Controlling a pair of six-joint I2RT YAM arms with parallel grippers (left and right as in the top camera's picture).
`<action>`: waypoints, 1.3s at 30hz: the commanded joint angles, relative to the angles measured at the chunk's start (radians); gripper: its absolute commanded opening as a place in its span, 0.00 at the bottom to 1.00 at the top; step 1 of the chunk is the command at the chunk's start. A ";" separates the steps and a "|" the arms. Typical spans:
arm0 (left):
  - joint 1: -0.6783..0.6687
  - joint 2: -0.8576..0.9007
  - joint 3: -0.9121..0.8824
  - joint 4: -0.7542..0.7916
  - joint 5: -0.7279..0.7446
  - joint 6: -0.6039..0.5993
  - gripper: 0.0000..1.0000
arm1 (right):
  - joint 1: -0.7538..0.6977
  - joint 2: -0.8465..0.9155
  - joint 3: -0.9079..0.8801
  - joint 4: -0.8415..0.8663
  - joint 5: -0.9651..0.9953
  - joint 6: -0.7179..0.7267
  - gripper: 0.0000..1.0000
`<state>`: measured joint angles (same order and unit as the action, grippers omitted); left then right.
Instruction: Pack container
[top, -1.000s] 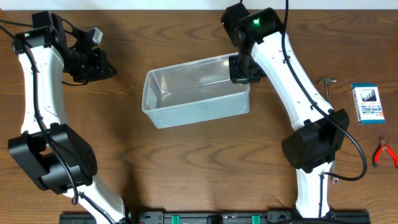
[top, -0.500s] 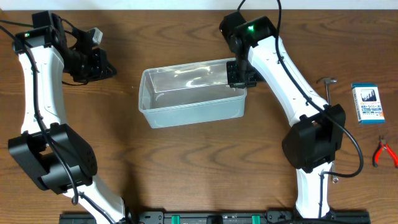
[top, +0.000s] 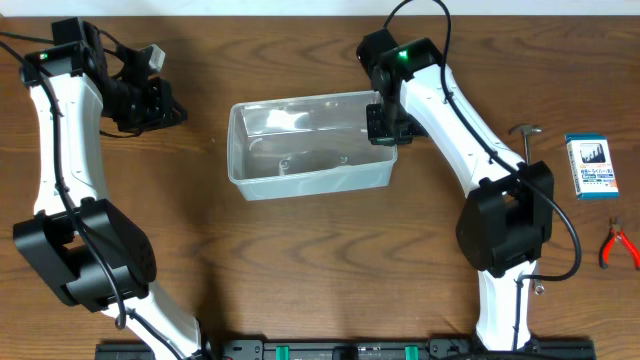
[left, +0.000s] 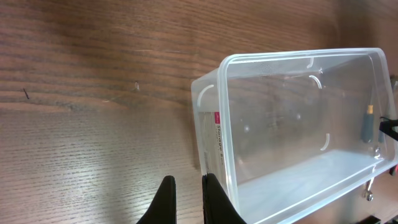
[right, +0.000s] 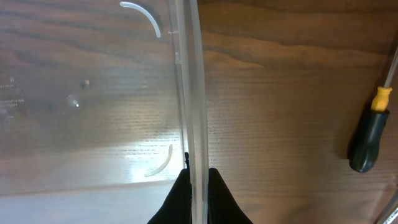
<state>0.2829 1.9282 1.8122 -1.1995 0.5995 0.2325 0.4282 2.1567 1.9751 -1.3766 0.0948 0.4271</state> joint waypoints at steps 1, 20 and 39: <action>-0.001 0.007 -0.008 -0.005 0.011 -0.009 0.06 | -0.012 -0.021 -0.013 0.013 0.037 0.039 0.01; -0.001 0.007 -0.008 -0.005 0.011 -0.009 0.06 | -0.064 -0.021 -0.055 0.061 0.074 0.043 0.01; -0.001 0.007 -0.008 -0.004 0.011 -0.009 0.06 | -0.049 -0.021 -0.056 0.061 0.003 -0.058 0.01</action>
<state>0.2829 1.9282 1.8122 -1.1999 0.5995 0.2325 0.3698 2.1567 1.9297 -1.3113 0.1097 0.4015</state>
